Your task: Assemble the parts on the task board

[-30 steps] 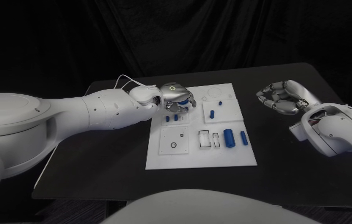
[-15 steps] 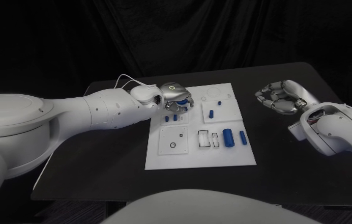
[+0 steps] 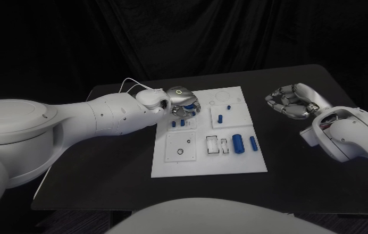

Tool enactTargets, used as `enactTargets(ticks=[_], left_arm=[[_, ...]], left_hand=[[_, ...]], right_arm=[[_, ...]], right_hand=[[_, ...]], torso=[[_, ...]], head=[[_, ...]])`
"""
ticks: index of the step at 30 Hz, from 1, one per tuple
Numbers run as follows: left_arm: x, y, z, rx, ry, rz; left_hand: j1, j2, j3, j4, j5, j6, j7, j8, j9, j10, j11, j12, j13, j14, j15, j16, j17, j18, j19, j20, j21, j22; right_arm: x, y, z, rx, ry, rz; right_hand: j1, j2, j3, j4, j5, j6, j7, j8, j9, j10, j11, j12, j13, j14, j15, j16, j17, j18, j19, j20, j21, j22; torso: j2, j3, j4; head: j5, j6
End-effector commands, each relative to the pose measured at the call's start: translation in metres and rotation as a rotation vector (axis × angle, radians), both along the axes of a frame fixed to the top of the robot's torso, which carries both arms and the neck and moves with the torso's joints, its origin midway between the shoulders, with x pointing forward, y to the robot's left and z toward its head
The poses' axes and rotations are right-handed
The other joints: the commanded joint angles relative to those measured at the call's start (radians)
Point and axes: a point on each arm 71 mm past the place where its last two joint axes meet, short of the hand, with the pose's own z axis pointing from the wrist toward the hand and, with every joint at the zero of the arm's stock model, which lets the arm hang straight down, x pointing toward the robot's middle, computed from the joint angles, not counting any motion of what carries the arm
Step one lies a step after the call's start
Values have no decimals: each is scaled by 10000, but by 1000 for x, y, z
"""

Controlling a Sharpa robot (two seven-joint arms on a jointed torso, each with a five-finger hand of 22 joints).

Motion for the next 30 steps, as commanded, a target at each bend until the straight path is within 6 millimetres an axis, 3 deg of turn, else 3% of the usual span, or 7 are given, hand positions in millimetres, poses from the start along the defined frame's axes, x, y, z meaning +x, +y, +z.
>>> enactTargets(ticks=[1, 5, 19, 30], left_arm=[[-1, -1, -2, 40, 94, -32], [-1, -1, -3, 54, 127, -49], [-2, -2, -4, -102, -79, -205], [-1, -2, -4, -273, -391, -172]], left_hand=[[-96, 6, 61, -3, 41, 79, 15, 56, 29, 112, -14, 94, 82, -49, -31, 2, 25, 154, 80, -14, 61, 731], [-125, 14, 95, 1, 37, 92, 40, 74, 52, 175, -43, 137, 135, -32, -46, 15, 45, 121, 150, -26, 243, 795], [-60, 44, 695, -100, 182, 543, 308, 198, 220, 1133, -519, -381, -143, 82, -385, 14, 27, 38, 382, -247, 706, 1045], [-42, 96, 981, -269, 207, 935, 323, 297, 368, 2292, -606, -844, -401, 67, -451, -66, -132, 24, 398, -315, 712, 1072]], right_arm=[[-1, 1, -2, -60, 120, -17], [-1, 1, -2, -60, 127, -11], [-2, 0, -2, -61, 167, -41], [-3, 0, -1, -50, 165, -80]], right_hand=[[-39, -27, 45, 39, 42, -7, -26, 41, -11, -36, -32, -24, -9, 142, 51, -25, 807, 84, -61, -11, -14, 1171], [-39, -27, 45, 39, 42, -7, -26, 41, -11, -36, -32, -24, -9, 142, 51, -25, 807, 84, -61, -11, -14, 1171], [-27, 0, 78, 31, 56, 15, -38, 69, -11, -21, -42, -16, 4, 141, 45, -25, 805, 85, -60, -14, -17, 1171], [-20, 6, 87, 24, 55, 30, -45, 84, -8, -5, -47, -7, 20, 142, 42, -22, 806, 87, -63, -16, -25, 1169]], torso=[[-4, -3, -5], [-1, -1, -17], [-1, 1, -5], [4, 8, -19]], head=[[-4, 0], [16, 0], [-22, 0], [-12, 0]])
